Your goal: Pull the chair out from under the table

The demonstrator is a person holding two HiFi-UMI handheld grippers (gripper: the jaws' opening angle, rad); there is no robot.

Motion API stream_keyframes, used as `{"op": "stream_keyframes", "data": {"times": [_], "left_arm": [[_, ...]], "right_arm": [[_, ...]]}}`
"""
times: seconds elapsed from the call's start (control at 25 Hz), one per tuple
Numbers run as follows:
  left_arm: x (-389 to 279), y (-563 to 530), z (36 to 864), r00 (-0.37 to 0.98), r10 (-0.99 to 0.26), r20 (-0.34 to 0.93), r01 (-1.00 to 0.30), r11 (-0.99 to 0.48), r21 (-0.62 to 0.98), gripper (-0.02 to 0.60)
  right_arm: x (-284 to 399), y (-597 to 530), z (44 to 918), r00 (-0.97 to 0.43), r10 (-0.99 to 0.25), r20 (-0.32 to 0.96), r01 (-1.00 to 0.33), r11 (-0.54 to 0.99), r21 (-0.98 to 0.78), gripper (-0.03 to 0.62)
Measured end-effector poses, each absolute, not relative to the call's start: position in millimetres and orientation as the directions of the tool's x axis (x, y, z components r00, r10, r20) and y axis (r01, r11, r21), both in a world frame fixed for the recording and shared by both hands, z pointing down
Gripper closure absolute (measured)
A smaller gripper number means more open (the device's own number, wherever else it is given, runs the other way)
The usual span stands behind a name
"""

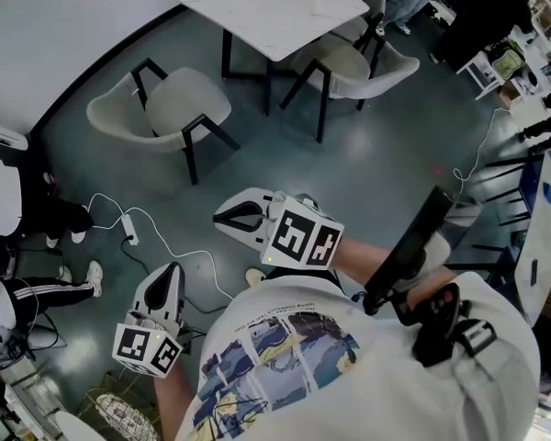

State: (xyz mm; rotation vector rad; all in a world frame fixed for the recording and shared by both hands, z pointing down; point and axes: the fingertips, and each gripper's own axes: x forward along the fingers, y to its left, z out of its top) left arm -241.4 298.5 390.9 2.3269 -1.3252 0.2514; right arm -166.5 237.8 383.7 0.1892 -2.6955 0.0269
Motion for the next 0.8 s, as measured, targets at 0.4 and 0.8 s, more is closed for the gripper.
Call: {"op": "stream_keyframes", "data": {"times": [0.4, 0.8], "left_arm": [[-235.7, 271.6, 399.2, 0.531, -0.760, 0.376, -0.845, -0.439, 0.305, 0.572], [-200.8, 182.3, 408.4, 0.530, -0.750, 0.397, -0.847, -0.443, 0.294, 0.572]], "right_arm": [[-160.9, 212.0, 386.6, -0.895, -0.128, 0.426, -0.139, 0.990, 0.005, 0.583], [-124.9, 121.0, 385.5, -0.905, -0.144, 0.399, -0.152, 0.988, 0.013, 0.583]]}}
